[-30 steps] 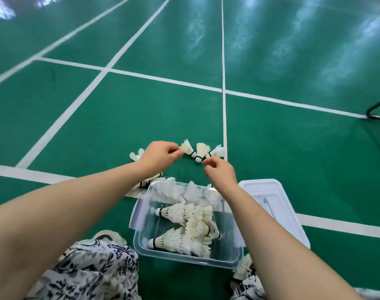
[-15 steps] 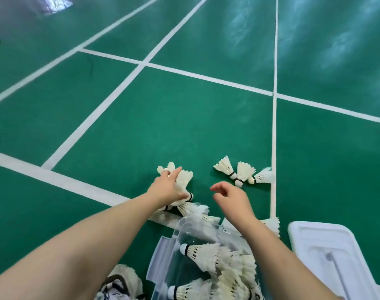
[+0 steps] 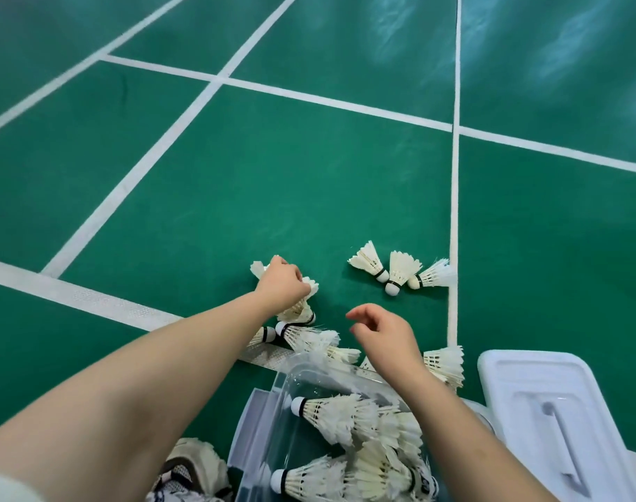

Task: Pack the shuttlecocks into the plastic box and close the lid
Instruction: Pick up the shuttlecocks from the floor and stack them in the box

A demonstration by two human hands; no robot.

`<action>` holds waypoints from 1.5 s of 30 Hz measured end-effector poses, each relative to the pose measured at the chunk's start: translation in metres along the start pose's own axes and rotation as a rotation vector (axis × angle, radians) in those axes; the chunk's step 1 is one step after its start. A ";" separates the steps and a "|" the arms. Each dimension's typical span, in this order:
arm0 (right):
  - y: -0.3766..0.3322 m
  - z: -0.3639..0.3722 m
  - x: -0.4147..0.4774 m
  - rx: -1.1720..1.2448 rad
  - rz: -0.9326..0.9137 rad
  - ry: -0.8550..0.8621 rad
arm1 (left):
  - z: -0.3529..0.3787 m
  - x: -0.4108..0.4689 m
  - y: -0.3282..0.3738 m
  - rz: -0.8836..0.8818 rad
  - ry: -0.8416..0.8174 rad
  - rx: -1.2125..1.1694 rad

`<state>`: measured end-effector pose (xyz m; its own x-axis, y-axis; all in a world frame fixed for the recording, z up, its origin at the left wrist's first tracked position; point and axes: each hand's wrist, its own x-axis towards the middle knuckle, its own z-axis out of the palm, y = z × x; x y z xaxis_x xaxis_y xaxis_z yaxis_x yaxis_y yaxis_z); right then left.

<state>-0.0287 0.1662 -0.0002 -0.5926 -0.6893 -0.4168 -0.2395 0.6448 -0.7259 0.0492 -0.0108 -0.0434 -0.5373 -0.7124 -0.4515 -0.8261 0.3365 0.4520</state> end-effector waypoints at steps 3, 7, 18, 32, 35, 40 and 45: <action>-0.003 -0.006 -0.007 0.026 -0.011 0.015 | -0.003 -0.011 0.000 0.018 0.060 -0.028; -0.009 -0.018 -0.023 0.034 -0.028 0.042 | -0.020 -0.031 0.009 0.039 0.143 -0.100; -0.030 -0.069 -0.073 0.268 -0.052 0.192 | -0.073 -0.131 0.078 0.260 0.133 -0.455; 0.048 -0.083 -0.131 0.618 0.147 -0.187 | 0.003 -0.205 0.102 0.290 -0.406 -0.634; 0.054 -0.081 -0.132 0.645 0.195 -0.053 | 0.015 -0.203 0.092 0.316 -0.403 -0.555; 0.063 -0.083 -0.121 0.611 0.209 0.113 | 0.019 -0.189 0.060 0.296 -0.322 -0.271; 0.062 -0.069 -0.114 0.528 0.164 0.090 | 0.034 -0.180 0.030 0.273 -0.320 0.022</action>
<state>-0.0287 0.3074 0.0400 -0.6587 -0.5477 -0.5158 0.2653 0.4725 -0.8405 0.1152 0.1481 0.0250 -0.7600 -0.3687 -0.5352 -0.6474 0.5021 0.5734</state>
